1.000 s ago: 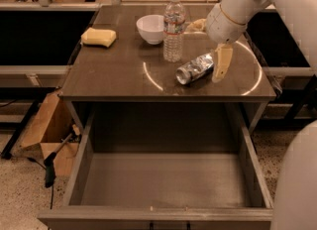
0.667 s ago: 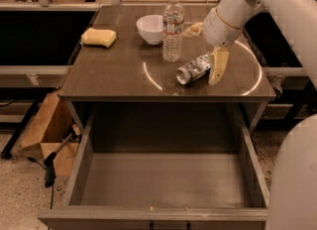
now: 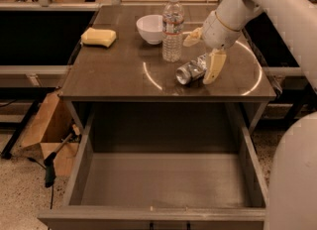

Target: Place redbull can into top drawer

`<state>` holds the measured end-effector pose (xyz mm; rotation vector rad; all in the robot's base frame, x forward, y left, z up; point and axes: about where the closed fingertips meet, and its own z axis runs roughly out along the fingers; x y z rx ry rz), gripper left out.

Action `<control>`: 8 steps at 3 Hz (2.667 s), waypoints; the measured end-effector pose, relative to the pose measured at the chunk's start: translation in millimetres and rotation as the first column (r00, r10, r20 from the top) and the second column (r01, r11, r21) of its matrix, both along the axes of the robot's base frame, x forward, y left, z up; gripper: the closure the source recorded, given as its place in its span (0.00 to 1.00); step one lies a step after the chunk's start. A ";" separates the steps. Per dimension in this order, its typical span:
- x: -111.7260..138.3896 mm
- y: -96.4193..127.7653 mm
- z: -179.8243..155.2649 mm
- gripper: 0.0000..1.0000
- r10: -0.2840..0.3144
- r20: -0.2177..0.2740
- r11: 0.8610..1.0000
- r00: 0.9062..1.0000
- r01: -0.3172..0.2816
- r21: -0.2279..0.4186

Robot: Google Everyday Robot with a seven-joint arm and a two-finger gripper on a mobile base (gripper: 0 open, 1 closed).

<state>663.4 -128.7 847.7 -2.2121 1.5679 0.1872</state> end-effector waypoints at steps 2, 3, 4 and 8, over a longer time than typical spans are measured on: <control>0.0 0.0 0.0 0.73 0.000 0.000 1.000 1.000 0.000 0.000; 0.0 0.0 0.0 0.95 0.000 0.000 1.000 1.000 0.000 0.000; 0.0 0.0 0.0 1.00 0.000 0.000 1.000 1.000 0.000 0.000; -30.5 -8.4 39.3 1.00 -0.074 0.045 0.997 0.996 0.074 0.010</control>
Offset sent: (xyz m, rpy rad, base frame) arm 0.0000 0.0000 0.0000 0.0000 0.0000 0.0000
